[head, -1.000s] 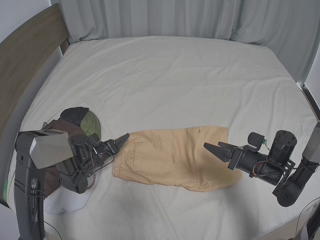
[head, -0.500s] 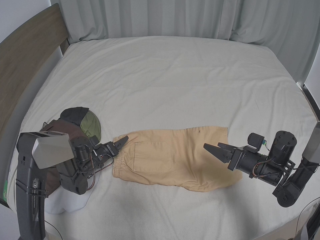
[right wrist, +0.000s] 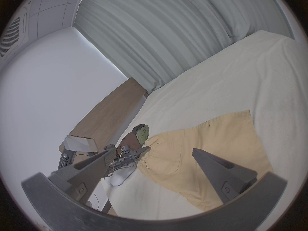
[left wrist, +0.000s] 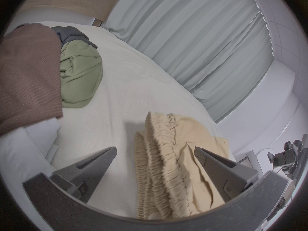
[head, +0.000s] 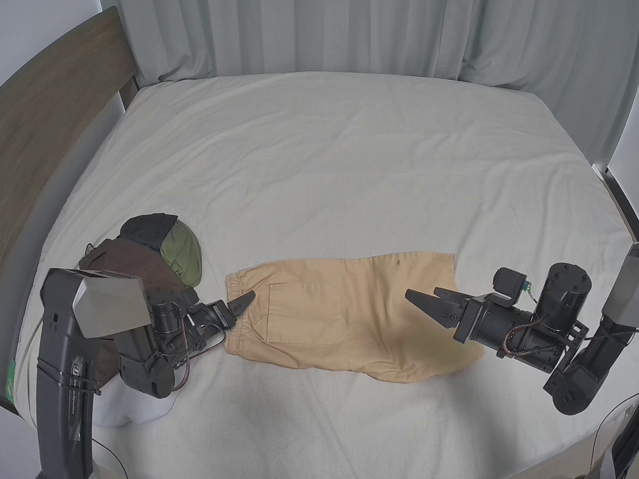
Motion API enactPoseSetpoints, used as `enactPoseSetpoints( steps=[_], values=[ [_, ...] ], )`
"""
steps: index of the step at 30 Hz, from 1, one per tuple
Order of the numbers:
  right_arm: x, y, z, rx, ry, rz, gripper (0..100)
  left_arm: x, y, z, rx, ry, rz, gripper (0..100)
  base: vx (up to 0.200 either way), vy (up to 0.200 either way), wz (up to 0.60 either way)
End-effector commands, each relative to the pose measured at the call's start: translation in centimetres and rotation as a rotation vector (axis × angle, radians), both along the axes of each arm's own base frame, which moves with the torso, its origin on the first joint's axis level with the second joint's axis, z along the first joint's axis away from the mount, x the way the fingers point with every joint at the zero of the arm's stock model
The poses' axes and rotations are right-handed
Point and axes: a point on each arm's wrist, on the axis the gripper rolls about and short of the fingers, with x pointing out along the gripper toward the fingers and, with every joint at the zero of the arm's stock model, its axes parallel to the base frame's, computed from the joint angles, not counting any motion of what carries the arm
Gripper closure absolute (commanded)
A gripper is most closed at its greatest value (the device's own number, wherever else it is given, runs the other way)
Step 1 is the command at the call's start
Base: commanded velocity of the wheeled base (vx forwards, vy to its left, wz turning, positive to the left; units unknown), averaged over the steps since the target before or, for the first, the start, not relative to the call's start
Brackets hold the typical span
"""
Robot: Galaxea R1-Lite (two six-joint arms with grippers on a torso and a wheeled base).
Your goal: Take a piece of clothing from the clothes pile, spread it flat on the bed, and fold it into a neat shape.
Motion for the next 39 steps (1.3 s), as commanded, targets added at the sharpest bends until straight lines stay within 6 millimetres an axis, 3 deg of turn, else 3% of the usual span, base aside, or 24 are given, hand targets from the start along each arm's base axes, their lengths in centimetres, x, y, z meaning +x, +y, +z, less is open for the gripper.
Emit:
enactPoseSetpoints(
  steps=[1, 14, 32, 33, 39],
  values=[
    [0.0, 0.0, -0.1, -0.002, 0.006, 0.001, 0, -0.4, 0.1, -1.1, 0.004, 0.037, -0.001, 0, 0.000, 0.000, 0.00],
    [0.0, 0.0, -0.3, -0.005, 0.012, 0.001, 0, -2.8, -1.6, -1.8, 0.010, 0.122, -0.069, 0, 0.000, 0.000, 0.00],
    [0.0, 0.0, -0.3, -0.005, 0.013, -0.001, 0, -2.1, -1.8, -0.5, -0.052, 0.099, -0.055, 0, 0.000, 0.000, 0.00],
    [0.0, 0.0, -0.3, -0.005, 0.013, -0.001, 0, -2.1, -1.8, -0.6, -0.052, 0.101, -0.055, 100, 0.000, 0.000, 0.00],
    [-0.1, 0.0, -0.4, -0.008, 0.019, 0.001, 0, -2.1, -1.8, -0.6, -0.050, 0.101, -0.056, 100, 0.000, 0.000, 0.00]
  ],
)
